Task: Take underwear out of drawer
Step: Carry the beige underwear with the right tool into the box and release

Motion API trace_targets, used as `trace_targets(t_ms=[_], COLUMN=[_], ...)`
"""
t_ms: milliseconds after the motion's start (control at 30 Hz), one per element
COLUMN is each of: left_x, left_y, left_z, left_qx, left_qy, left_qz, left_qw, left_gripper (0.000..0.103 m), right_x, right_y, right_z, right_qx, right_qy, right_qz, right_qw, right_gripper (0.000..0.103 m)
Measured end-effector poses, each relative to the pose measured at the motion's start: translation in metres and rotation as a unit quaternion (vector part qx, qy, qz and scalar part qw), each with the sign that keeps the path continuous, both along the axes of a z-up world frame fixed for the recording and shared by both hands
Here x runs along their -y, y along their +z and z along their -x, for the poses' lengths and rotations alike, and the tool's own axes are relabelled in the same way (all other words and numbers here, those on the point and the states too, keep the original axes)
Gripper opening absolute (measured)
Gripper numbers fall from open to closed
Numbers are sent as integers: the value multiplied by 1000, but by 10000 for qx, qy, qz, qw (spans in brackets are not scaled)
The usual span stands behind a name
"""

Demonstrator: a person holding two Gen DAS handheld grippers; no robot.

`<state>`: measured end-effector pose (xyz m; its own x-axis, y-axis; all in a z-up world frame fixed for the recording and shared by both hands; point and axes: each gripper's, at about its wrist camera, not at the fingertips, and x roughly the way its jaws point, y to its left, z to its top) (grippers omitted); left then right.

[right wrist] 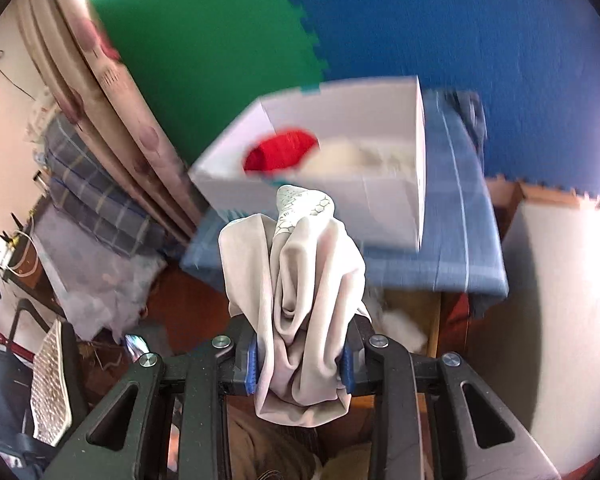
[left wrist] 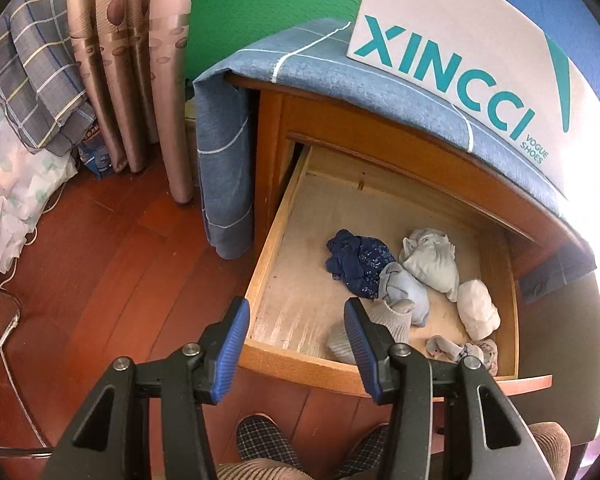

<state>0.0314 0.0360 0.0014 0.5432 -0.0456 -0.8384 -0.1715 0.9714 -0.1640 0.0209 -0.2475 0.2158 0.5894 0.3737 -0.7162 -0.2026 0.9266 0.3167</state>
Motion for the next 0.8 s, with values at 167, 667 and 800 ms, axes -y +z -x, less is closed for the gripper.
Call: trace_targets(t_ms=[167,667,800], left_x=[0,6,7], left_y=[0,-3,-5], left_z=[0,-1,-2], left_qx=[-8,91,66], left_qy=[-9,-186,-241], left_qz=[29,-9,26], left_qw=[10000,9998,9997], left_gripper=[50,50,50], right_x=[-7,-25,-21], right_y=[48,23,-6], right_z=[-25,-168,-193], right_qx=[475,322,78], right_qy=[-61,-545,-622], right_qz=[82,1008,1130], right_qw=[9988,9929,9916], right_gripper=[28,28,29])
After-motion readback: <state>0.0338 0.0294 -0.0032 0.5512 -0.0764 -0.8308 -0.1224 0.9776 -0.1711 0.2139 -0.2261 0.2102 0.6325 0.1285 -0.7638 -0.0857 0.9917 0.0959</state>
